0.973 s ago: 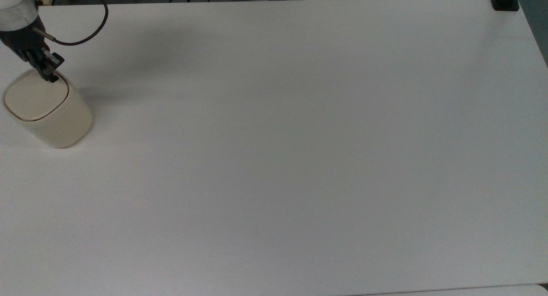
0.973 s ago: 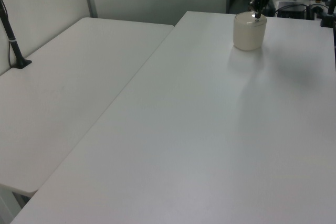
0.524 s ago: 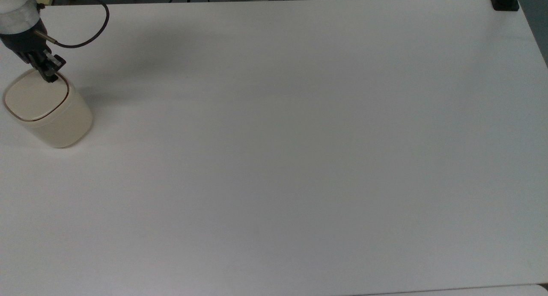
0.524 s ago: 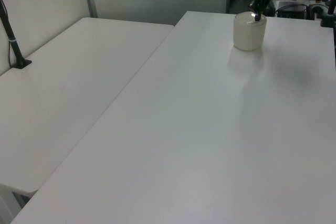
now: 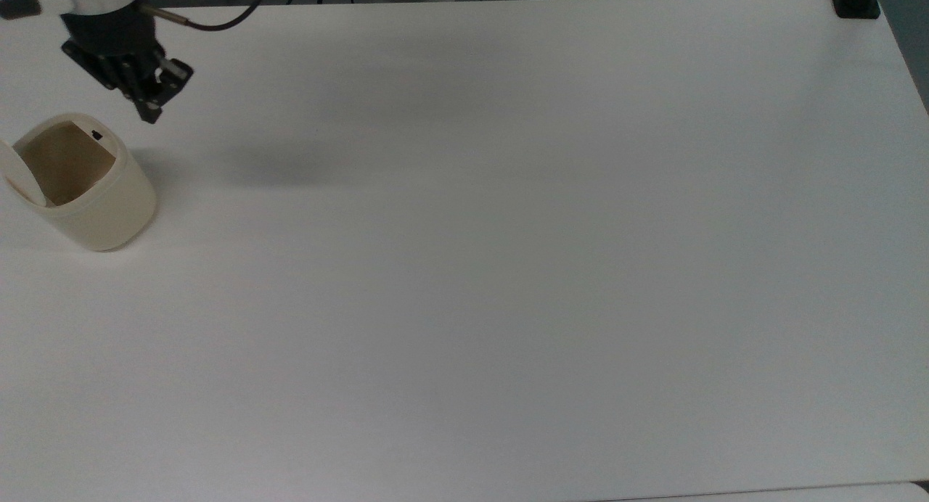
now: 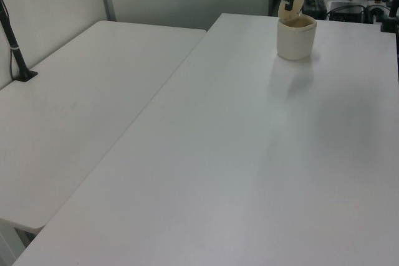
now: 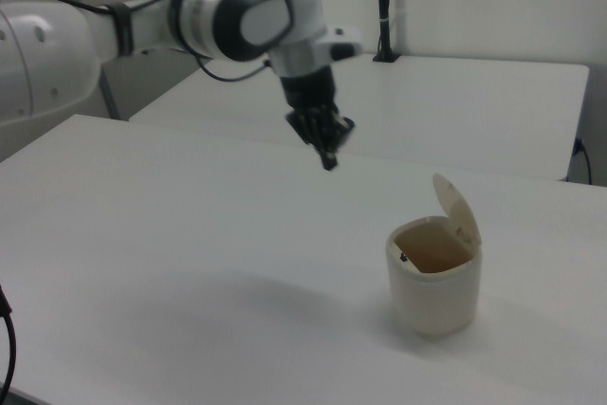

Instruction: Open the trash bin

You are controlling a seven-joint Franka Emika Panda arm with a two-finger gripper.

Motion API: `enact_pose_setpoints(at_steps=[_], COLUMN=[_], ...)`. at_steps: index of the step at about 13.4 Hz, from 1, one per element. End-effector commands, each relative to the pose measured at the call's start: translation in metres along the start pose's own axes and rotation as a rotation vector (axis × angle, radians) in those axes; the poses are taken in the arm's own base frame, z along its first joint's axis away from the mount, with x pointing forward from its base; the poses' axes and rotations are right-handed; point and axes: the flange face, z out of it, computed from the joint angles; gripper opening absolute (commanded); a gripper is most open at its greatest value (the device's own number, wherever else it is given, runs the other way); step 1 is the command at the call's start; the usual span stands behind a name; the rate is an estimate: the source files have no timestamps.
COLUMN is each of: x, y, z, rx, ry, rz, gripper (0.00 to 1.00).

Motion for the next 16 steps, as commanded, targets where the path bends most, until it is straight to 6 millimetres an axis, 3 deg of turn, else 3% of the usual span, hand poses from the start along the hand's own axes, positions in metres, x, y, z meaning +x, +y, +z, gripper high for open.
enact_pose_setpoints(at_steps=[1, 3, 5, 7, 10, 11, 14, 16], x=[-0.031, -0.054, -0.070, -0.072, -0.072, -0.073, -0.077, -0.082], y=[-0.090, -0.130, -0.157, -0.156, -0.157, -0.156, -0.156, -0.150], z=[-0.045, -0.068, -0.083, -0.082, -0.082, -0.081, -0.078, -0.089], rx=[0.011, 0.020, 0.026, 0.038, 0.041, 0.038, 0.038, 0.042], ry=[-0.038, -0.065, -0.078, -0.093, -0.093, -0.096, -0.106, -0.089], rz=[-0.128, -0.204, -0.253, -0.250, -0.250, -0.250, -0.254, -0.247], gripper=[0.03, 0.03, 0.14, 0.36, 0.94, 1.00, 1.00, 1.00])
